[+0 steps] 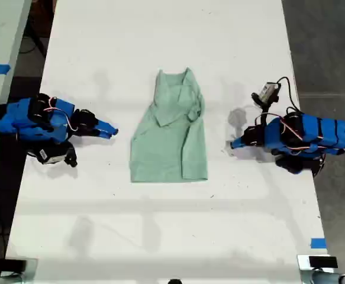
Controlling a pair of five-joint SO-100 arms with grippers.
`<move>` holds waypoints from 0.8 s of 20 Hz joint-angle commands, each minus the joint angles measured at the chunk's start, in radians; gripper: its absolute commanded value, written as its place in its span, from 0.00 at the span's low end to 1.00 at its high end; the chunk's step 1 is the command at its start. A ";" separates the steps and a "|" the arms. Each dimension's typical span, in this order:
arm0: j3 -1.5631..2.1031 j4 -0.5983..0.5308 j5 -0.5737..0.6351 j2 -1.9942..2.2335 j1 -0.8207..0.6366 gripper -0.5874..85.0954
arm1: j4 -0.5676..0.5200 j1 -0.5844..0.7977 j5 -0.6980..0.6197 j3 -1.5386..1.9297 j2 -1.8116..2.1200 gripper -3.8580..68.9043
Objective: Fold t shirt
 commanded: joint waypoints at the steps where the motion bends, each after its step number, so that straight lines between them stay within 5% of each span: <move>1: -0.009 -0.115 0.275 0.002 -0.046 0.01 | 0.009 0.002 -0.025 0.011 0.014 0.07; 16: -0.009 -0.094 0.262 0.002 -0.017 0.01 | 0.011 -0.005 -0.011 0.014 0.014 0.07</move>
